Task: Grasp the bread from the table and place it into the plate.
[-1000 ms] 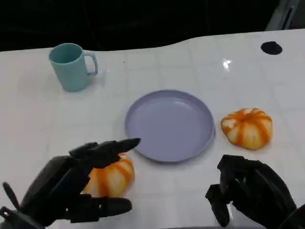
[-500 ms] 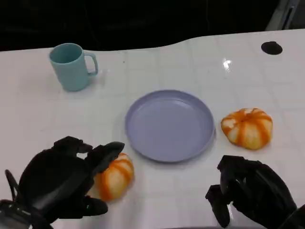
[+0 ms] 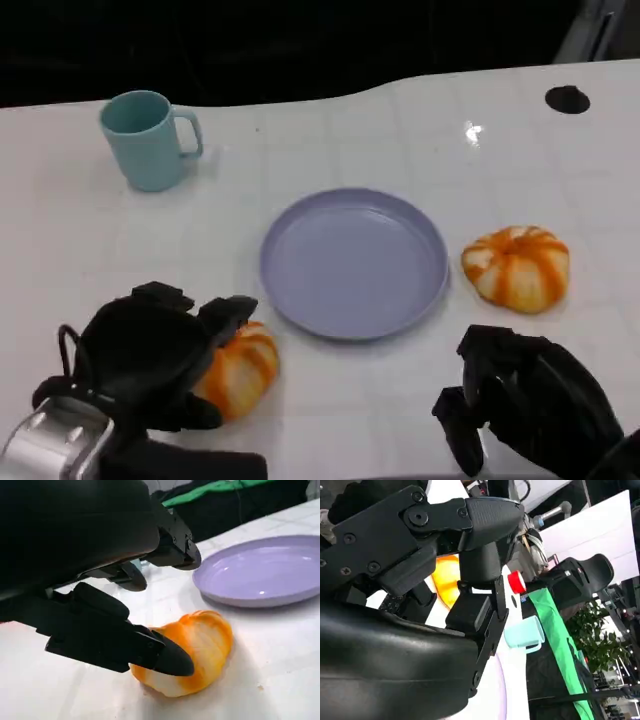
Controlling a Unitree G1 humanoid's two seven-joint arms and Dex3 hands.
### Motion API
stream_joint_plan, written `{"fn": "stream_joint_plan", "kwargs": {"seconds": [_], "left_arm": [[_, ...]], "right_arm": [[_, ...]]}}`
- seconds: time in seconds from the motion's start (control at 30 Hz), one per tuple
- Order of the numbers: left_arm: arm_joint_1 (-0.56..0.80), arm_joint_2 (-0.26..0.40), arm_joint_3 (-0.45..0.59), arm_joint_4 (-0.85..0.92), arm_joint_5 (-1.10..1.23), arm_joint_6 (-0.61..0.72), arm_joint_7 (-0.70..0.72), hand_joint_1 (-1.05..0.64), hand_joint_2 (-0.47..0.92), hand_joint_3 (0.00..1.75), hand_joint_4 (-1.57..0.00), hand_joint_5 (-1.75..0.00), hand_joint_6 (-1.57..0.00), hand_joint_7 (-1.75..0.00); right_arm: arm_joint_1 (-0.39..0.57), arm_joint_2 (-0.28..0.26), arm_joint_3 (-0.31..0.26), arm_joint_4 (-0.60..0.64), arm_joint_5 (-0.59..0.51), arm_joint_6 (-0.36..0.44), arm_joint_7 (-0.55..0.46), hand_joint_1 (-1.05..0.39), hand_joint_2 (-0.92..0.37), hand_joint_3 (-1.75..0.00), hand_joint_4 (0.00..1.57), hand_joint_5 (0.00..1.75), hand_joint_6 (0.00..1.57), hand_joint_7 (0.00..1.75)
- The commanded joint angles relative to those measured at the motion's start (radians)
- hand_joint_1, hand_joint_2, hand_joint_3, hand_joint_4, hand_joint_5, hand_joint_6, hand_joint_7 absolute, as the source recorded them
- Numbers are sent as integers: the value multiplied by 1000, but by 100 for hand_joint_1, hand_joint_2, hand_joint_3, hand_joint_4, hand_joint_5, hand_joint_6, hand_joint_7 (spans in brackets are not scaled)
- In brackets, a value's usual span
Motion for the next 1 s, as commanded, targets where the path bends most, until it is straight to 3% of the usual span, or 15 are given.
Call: {"fn": "stream_joint_plan", "kwargs": {"seconds": [0.03,0.57,0.6,0.67,0.7,0.77,0.8,0.83,0.9,1.0], "left_arm": [[-37,14,-28,74,-20,36,-18,-69,92,5,-40,-26,-37,-2],[-95,52,-103,255,-122,34,-14,-49,92,5,-65,-32,-53,-3],[-98,51,-103,277,-134,18,14,-41,92,9,-61,-75,-64,-3],[-108,43,-95,356,-168,-45,132,-32,92,16,-59,-117,-82,-7],[-116,40,-94,398,-179,-76,192,-27,92,29,-68,-130,-99,-14],[-136,40,-99,471,-185,-123,304,-25,92,45,-75,-149,-110,-34],[-146,41,-103,502,-178,-141,366,-25,91,52,-75,-164,-97,-77],[-155,43,-108,525,-173,-155,409,-26,90,56,-76,-169,-88,-100],[-167,43,-114,554,-164,-171,499,-26,84,66,-79,-173,-76,-134],[-176,44,-122,574,-143,-180,622,-26,73,82,-81,-175,-66,-160]], "right_arm": [[11,-15,-11,-18,12,3,0,-93,-66,-51,121,156,104,138],[14,-14,-10,-28,16,3,0,-93,-65,-52,122,154,105,141],[13,-14,-10,-28,19,5,1,-93,-65,-52,122,154,104,140],[14,-15,-9,-32,17,12,-5,-93,-65,-52,122,154,105,140],[14,-15,-9,-33,15,12,-6,-93,-65,-52,122,154,105,140],[14,-14,-8,-33,13,10,-7,-93,-65,-53,122,154,105,140],[13,-13,-9,-31,13,7,-5,-93,-65,-53,122,154,104,140],[13,-12,-9,-30,14,5,-4,-93,-65,-53,122,154,104,140],[12,-12,-9,-28,14,4,-4,-93,-65,-53,122,154,104,140],[12,-13,-10,-30,14,8,-5,-93,-64,-54,122,154,104,139]]}}
